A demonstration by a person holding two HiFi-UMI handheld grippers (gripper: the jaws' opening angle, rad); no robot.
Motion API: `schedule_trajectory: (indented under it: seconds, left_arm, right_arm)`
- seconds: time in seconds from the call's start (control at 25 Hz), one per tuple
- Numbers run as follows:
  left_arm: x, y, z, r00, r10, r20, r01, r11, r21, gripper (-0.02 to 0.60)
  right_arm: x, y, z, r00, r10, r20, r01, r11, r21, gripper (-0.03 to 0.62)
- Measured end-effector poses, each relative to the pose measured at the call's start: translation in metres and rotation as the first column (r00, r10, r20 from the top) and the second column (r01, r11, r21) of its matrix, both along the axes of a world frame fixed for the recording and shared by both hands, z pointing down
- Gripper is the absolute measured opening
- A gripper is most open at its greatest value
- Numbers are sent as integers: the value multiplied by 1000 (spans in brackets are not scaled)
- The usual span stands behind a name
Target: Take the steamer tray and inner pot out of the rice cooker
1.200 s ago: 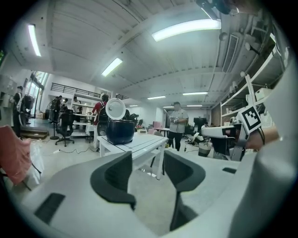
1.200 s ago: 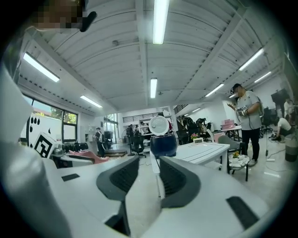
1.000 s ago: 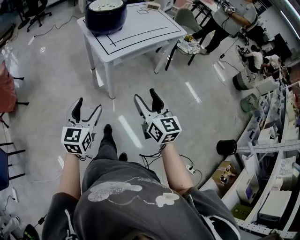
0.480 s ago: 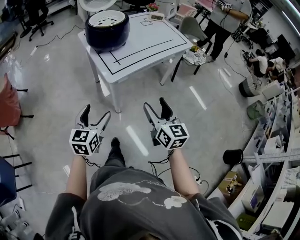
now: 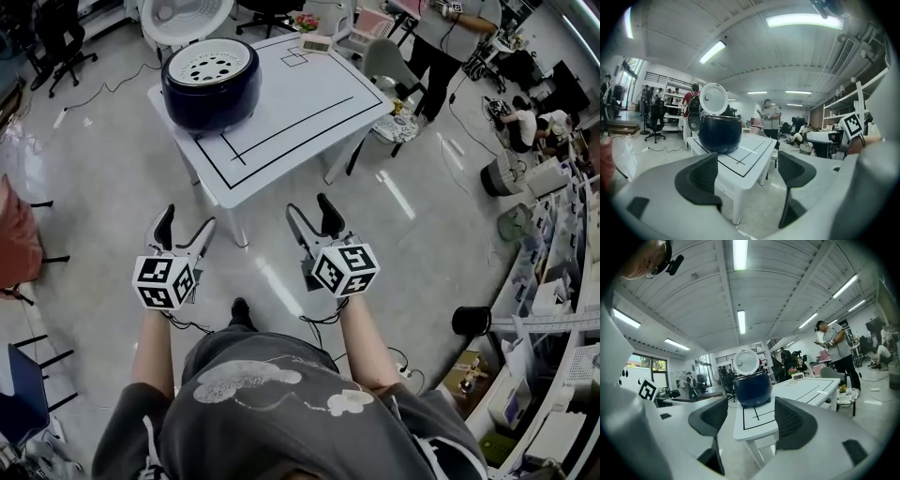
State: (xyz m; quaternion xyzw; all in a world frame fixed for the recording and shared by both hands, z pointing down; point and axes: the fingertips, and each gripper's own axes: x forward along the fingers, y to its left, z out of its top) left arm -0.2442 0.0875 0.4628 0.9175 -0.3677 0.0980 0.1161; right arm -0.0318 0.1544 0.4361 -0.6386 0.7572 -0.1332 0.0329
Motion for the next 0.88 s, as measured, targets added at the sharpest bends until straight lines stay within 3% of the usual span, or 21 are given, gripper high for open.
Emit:
schedule_trajectory:
  seconds: [0.24, 0.56, 0.72, 0.88]
  left_arm:
    - [-24, -68, -17, 999, -27, -17, 28, 999, 44, 393]
    - [-7, -123, -19, 998, -58, -24, 59, 997, 42, 393]
    - [-3, -159, -27, 991, -131, -19, 132, 990, 55, 393]
    - [-7, -191, -38, 966, -256, -18, 257, 964, 73, 393]
  right_arm:
    - [4, -66, -11, 1000, 16, -20, -16, 1000, 17, 305]
    - [17, -153, -27, 998, -47, -37, 48, 998, 32, 305]
    - [30, -211, -41, 993, -122, -9, 122, 990, 64, 305]
    - [35, -274, -51, 971, -241, 6, 240, 968, 72, 305]
